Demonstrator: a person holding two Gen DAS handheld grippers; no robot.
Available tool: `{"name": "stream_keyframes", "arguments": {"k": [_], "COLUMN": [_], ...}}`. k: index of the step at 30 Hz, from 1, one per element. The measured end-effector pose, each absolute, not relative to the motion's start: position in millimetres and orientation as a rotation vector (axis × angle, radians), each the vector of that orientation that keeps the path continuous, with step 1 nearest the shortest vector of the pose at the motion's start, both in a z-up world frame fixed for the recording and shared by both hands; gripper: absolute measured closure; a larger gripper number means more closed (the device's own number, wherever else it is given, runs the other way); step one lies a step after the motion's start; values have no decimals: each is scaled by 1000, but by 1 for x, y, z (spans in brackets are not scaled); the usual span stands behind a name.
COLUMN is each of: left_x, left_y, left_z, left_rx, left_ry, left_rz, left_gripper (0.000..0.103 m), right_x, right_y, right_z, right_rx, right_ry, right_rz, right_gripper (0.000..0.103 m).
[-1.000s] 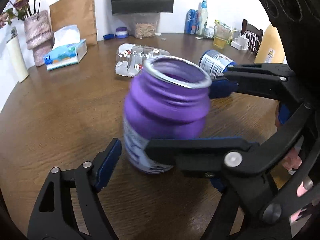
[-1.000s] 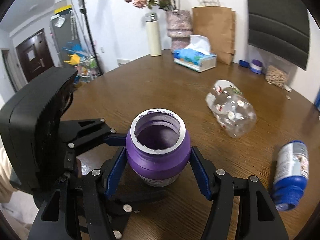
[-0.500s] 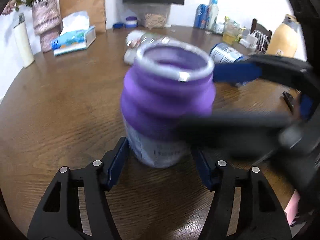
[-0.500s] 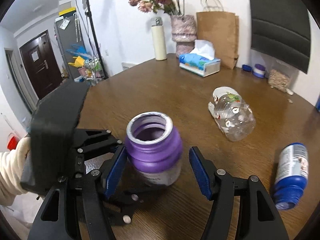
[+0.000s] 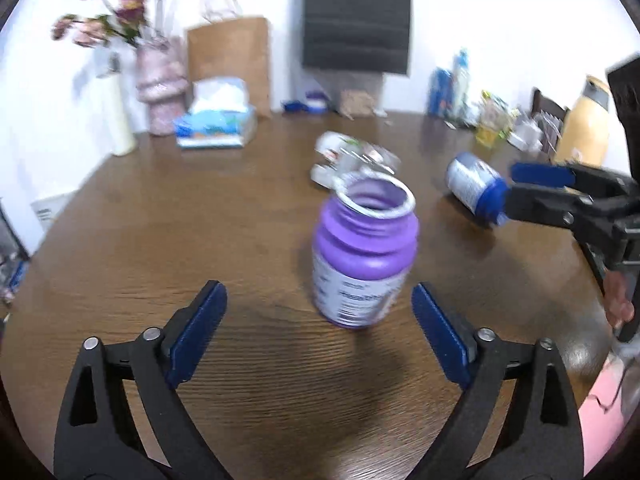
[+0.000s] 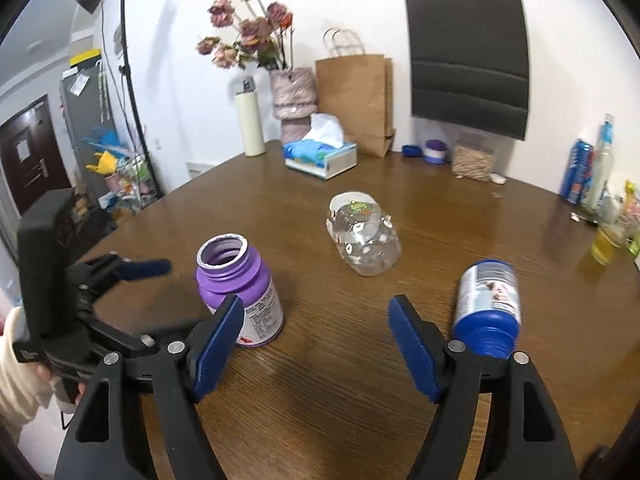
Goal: Flip cup upright
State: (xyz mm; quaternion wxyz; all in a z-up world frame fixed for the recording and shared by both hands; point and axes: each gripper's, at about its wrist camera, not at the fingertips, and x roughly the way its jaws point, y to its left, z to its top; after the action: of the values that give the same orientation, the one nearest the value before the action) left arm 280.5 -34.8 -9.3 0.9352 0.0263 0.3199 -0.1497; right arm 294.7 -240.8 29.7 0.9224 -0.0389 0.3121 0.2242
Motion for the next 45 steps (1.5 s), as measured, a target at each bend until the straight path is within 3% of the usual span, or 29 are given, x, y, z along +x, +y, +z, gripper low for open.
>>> {"name": "stream_keyframes", "arguments": {"k": [2,13,23,29,45], "left_x": [275,218,81,4,-7], "left_y": [-25,-6,-12,-20,-12], "left_z": [-2,22,6,-1,-2], "left_rx": [28,54,51,105,85], "left_ry": [622,560,368,153,146], "left_rz": [-266,-149,-83,-6,-23], "left_gripper": [0,0,0,0,0], "right_x": [286,221,107,41,31], "right_y": [-243,-241,-237,-238,-222], "right_z": [35,59,44,7,4], "right_rx": [-70,-111,-133,-9,-98], "right_ry": [625,523,386,372,351], "right_rz": [459,380,382,381,388], "right_gripper": [23,23,23,23,23]}}
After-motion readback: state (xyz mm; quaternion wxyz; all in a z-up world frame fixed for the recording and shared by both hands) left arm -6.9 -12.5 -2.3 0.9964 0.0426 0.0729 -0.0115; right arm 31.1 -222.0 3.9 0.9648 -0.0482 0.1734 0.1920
